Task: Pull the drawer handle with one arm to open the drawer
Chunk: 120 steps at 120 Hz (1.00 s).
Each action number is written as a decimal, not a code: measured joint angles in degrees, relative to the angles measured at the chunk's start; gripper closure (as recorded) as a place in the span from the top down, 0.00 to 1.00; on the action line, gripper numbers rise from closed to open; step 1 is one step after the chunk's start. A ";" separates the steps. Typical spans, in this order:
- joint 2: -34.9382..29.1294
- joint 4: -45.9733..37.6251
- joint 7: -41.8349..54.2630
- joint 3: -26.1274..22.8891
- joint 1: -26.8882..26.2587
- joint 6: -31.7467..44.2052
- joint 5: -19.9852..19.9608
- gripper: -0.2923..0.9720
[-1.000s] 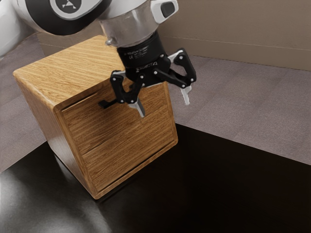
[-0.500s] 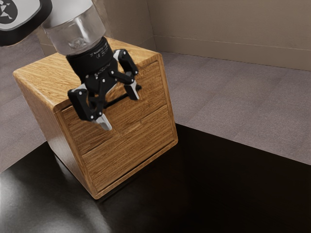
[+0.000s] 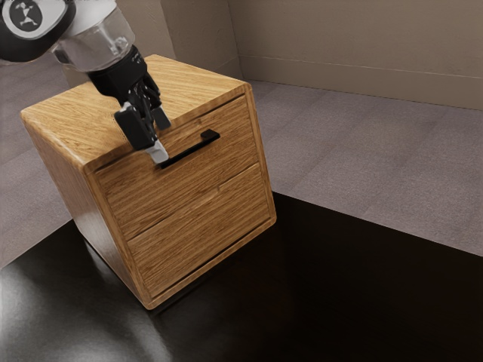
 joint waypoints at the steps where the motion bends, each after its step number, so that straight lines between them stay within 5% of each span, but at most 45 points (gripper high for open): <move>1: 0.13 -0.02 -0.30 0.00 0.04 0.20 -0.02 0.77; 50: -3.15 -9.02 -13.43 -1.73 -0.89 8.80 -1.37 0.75; 98: -0.04 -7.11 -18.92 -9.45 -1.25 10.29 24.81 0.77; 120: -0.41 -6.90 -19.75 -9.50 -0.59 10.39 29.89 0.77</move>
